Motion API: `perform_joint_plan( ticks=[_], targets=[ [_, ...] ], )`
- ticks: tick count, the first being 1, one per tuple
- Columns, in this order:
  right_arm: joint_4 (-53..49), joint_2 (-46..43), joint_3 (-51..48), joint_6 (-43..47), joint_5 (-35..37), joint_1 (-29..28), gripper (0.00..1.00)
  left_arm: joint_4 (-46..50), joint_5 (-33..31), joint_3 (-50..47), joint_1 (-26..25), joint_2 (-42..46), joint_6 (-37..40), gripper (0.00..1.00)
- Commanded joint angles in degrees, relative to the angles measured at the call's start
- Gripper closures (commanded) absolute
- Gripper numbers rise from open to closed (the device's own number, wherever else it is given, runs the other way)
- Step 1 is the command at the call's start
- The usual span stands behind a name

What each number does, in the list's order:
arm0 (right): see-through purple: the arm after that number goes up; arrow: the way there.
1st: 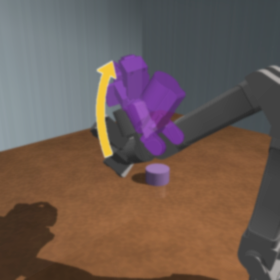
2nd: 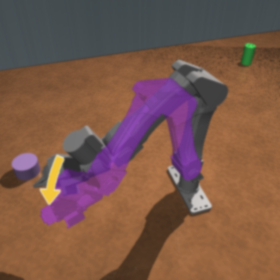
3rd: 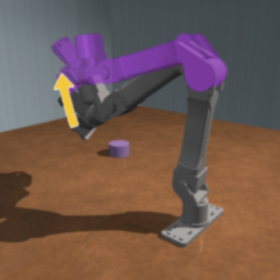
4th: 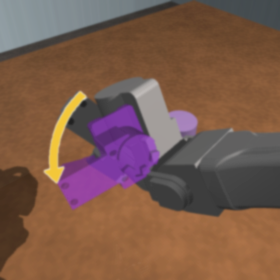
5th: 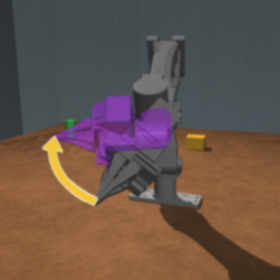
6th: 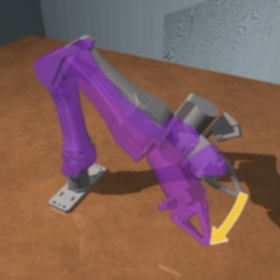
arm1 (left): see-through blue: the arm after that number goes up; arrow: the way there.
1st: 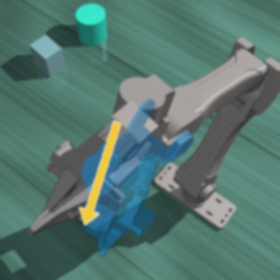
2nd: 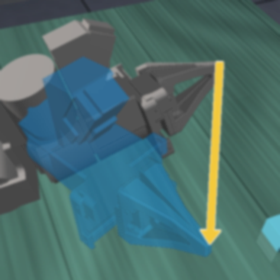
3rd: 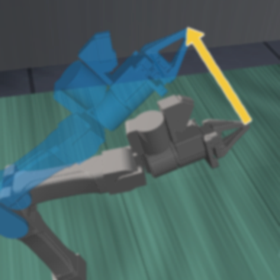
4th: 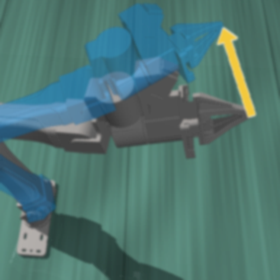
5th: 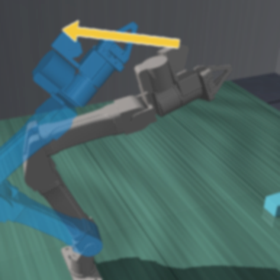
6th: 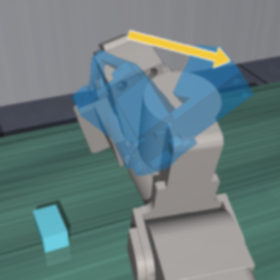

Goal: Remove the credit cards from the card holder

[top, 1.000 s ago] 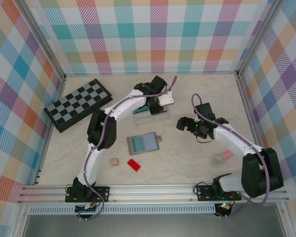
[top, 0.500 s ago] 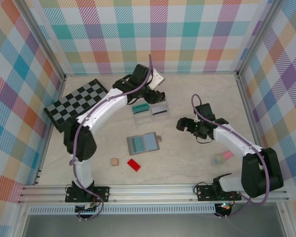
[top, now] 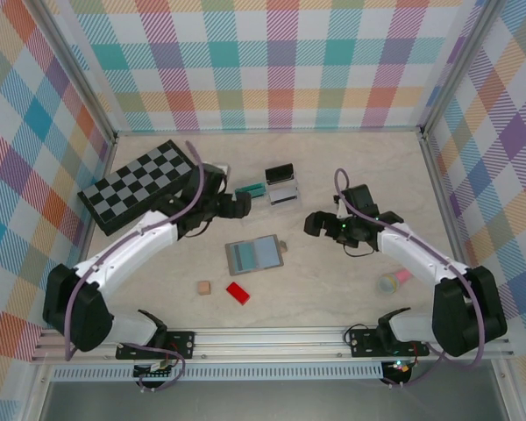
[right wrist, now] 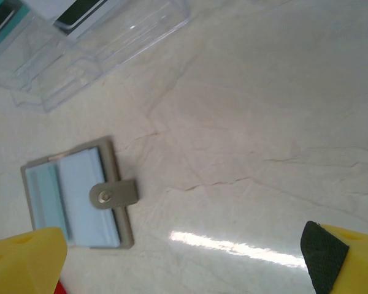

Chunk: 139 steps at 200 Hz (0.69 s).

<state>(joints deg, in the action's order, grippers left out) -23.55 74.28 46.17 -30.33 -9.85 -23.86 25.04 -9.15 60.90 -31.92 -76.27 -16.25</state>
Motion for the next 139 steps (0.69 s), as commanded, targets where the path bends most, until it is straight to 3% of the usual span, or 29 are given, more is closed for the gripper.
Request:
perform_joint_plan(
  ticks=[1,29,50,107,127,139],
  targets=[
    [-4.7,-1.3,4.5,0.6,3.8,-5.2,0.00,-0.2,-7.5,-5.0,0.9,3.7,-11.6,0.00],
    [-7.4,2.2,8.9,-2.7,8.9,-13.1,0.00,-4.0,-1.5,-11.5,3.7,6.1,-14.7,0.00],
    [-7.6,6.8,12.2,-5.0,8.7,-17.2,0.04,-6.9,4.2,-14.4,6.2,6.5,-16.4,0.00],
    [4.8,19.5,15.2,-7.9,-9.5,-19.5,0.29,-6.5,9.3,-20.1,9.5,8.3,-18.6,0.00],
    [3.4,24.5,19.0,-7.1,-11.6,-19.8,0.43,-5.9,9.8,-22.2,10.6,9.5,-19.5,0.00],
    [1.8,26.7,21.2,-6.6,-10.6,-20.3,0.44,-5.8,10.2,-23.3,11.1,10.1,-19.9,0.00]
  ],
)
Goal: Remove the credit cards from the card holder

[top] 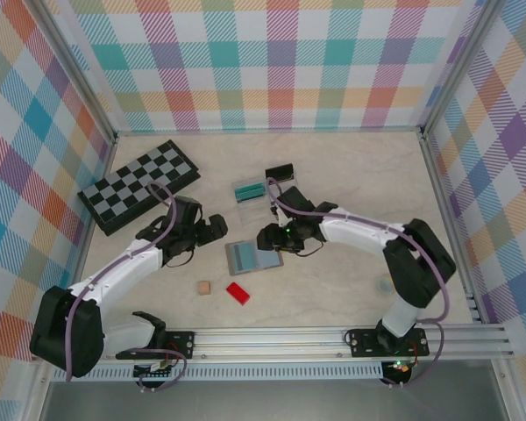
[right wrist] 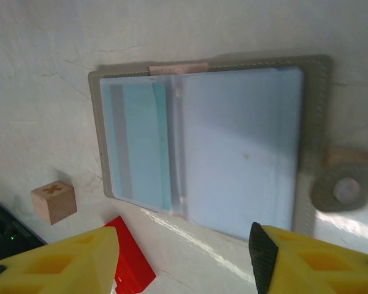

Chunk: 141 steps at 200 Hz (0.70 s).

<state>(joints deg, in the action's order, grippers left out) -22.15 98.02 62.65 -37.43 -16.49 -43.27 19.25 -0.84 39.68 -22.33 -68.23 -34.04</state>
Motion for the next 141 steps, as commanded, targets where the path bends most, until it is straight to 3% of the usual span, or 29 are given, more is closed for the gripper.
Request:
perform_joint_plan(
  ticks=[1,35,78,101,141],
  targets=[
    [0.2,3.2,5.0,0.5,-3.8,-1.0,0.44,0.1,1.9,-2.1,1.5,2.2,-2.2,0.00],
    [-11.2,9.9,14.9,3.6,8.0,-5.1,0.43,0.6,0.5,-3.9,2.9,3.7,-3.5,0.00],
    [-23.7,17.7,25.2,6.9,20.3,-10.0,0.32,2.1,-2.9,-3.8,4.8,3.1,-4.3,0.00],
    [-27.6,21.5,28.7,7.9,23.8,-11.7,0.28,1.9,-2.5,-3.6,5.2,2.4,-4.5,0.00],
    [-28.4,24.5,29.5,8.4,23.6,-12.1,0.27,1.2,-0.5,-3.6,5.5,1.7,-5.0,0.00]
  ],
)
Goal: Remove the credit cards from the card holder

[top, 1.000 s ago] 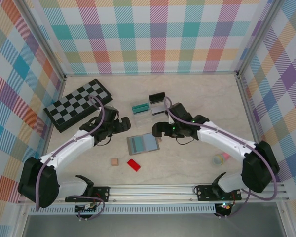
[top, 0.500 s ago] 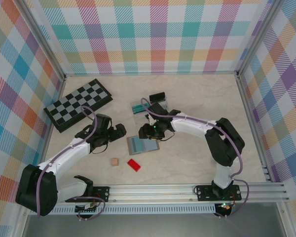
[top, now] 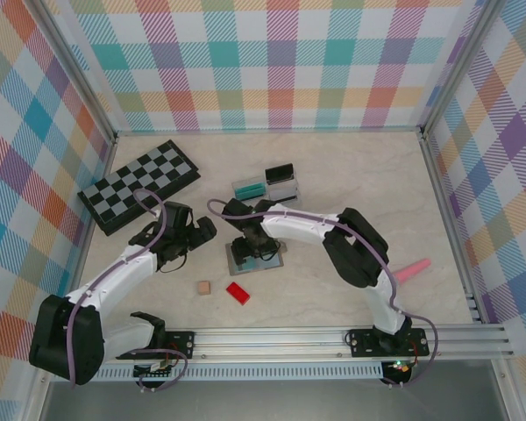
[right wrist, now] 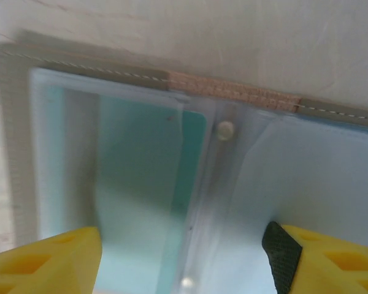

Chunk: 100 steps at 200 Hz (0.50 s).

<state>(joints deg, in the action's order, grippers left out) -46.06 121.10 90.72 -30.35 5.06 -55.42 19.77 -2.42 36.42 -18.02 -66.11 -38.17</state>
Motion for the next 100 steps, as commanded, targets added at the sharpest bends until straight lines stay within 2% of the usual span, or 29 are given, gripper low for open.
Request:
perform_joint_plan(
  ticks=[1,28,46,71,100],
  targets=[
    [-4.5,1.5,1.4,1.3,2.1,0.0,0.27,0.6,1.1,-0.3,1.2,-0.5,-0.8,0.00],
    [-5.7,3.3,1.3,0.9,3.6,0.1,0.29,0.1,2.6,-0.3,1.3,-0.8,-0.9,0.01],
    [-6.3,4.5,0.9,0.2,4.8,0.0,0.34,-0.1,2.7,-0.4,1.3,-1.2,-1.2,0.05],
    [-5.5,4.9,-0.6,-0.6,5.1,0.2,0.40,-1.3,5.2,-0.8,1.3,-2.1,-1.2,0.17],
    [-3.0,4.0,-3.0,-0.9,3.7,0.6,0.44,-5.2,11.6,-1.9,1.3,-3.3,-1.2,0.35]
  ],
)
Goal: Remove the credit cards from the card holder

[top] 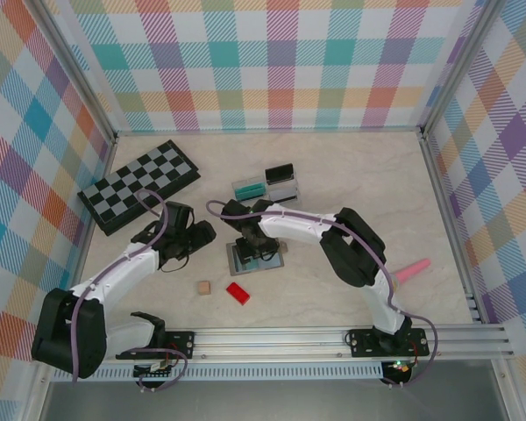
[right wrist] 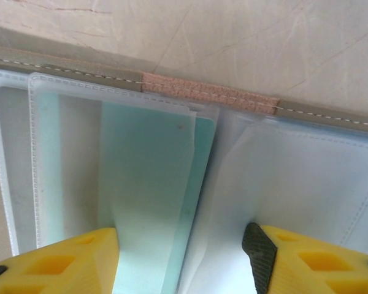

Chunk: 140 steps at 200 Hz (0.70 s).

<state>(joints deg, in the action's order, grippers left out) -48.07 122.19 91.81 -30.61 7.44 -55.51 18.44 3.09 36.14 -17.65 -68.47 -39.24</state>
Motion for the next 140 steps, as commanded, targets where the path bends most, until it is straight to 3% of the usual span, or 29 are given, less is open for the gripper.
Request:
perform_joint_plan(
  ticks=[1,23,70,100,140],
  targets=[
    [-0.9,2.8,-4.1,-0.5,1.2,0.7,0.44,-4.0,6.4,-1.6,1.0,-0.9,-0.1,0.36],
    [1.7,1.7,-6.2,-0.4,-1.3,1.7,0.46,-7.4,12.9,-2.4,1.0,-1.7,-0.6,0.46],
    [4.9,0.5,-9.2,-0.3,-4.6,3.4,0.48,-15.1,24.2,-5.0,0.3,-4.7,-5.8,0.56],
    [5.3,0.4,-9.9,-0.2,-4.8,3.7,0.49,-18.0,26.2,-5.6,-1.7,-7.6,-7.9,0.62],
    [5.7,0.4,-10.5,-0.8,-5.0,4.0,0.49,-18.8,23.1,-5.8,-4.6,-10.6,-9.9,0.70]
  ],
)
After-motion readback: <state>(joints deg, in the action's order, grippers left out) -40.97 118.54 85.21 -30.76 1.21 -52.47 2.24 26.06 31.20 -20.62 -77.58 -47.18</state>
